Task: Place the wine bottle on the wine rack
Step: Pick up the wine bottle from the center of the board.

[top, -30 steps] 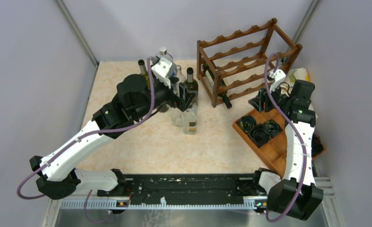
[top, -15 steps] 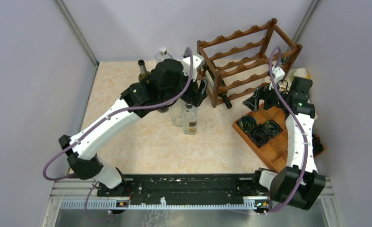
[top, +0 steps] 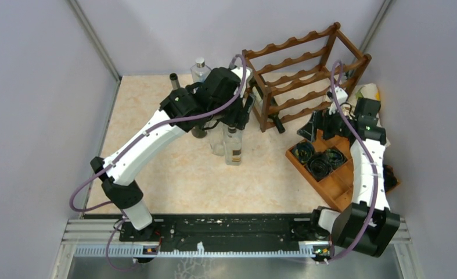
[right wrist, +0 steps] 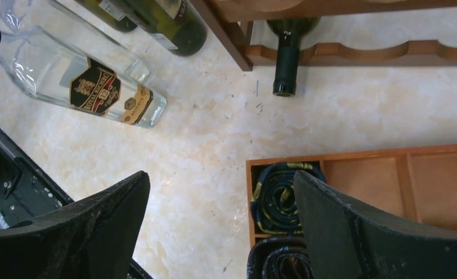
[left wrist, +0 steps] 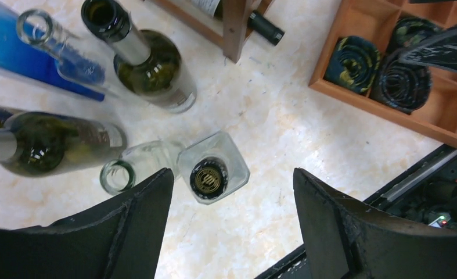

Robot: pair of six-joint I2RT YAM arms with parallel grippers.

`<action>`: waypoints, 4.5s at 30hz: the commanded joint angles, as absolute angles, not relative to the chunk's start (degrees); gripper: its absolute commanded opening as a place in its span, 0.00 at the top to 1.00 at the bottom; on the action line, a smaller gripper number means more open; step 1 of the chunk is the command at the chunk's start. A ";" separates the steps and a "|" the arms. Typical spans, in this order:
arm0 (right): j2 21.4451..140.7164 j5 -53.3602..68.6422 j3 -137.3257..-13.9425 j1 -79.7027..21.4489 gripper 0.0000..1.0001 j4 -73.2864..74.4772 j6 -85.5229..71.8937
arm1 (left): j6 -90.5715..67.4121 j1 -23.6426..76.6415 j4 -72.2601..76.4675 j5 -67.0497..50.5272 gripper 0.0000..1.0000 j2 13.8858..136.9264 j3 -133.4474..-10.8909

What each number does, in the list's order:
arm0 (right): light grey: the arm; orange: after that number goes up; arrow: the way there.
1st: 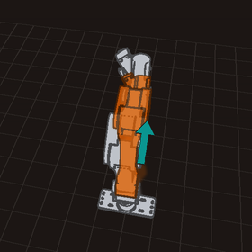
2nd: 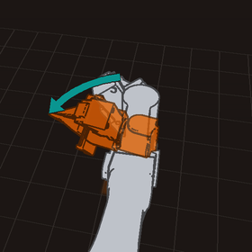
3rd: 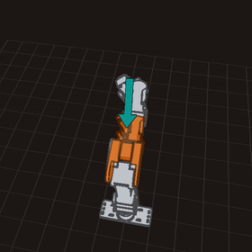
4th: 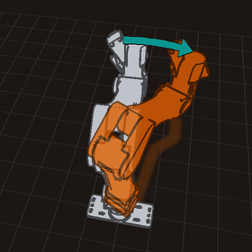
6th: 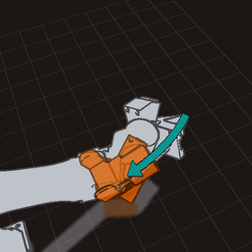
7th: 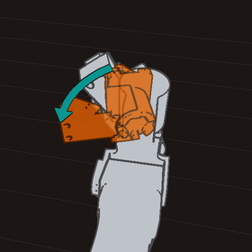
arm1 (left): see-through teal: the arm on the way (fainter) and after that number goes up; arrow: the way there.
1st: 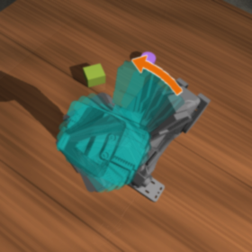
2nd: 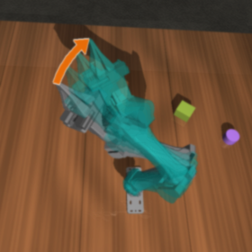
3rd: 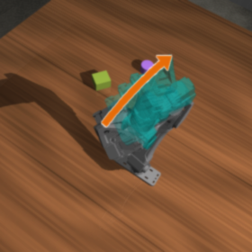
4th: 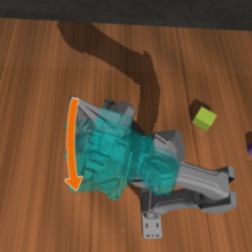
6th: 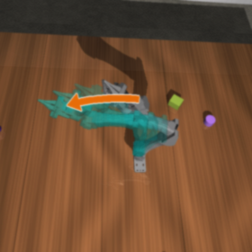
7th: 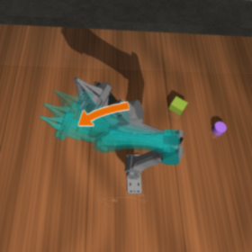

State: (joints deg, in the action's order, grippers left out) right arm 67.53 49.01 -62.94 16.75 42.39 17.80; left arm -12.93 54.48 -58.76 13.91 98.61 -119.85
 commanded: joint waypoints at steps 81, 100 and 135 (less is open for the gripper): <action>58.78 72.67 -60.14 23.64 0.07 27.27 -36.49 | -21.35 59.39 5.14 12.53 1.00 87.83 -88.39; 56.51 73.32 -60.06 19.84 0.02 64.36 64.24 | -22.45 58.53 1.86 4.50 1.00 92.06 -94.73; 45.60 52.85 -49.39 -2.27 1.00 36.83 59.57 | -37.34 49.44 19.79 -22.98 0.28 81.32 -72.92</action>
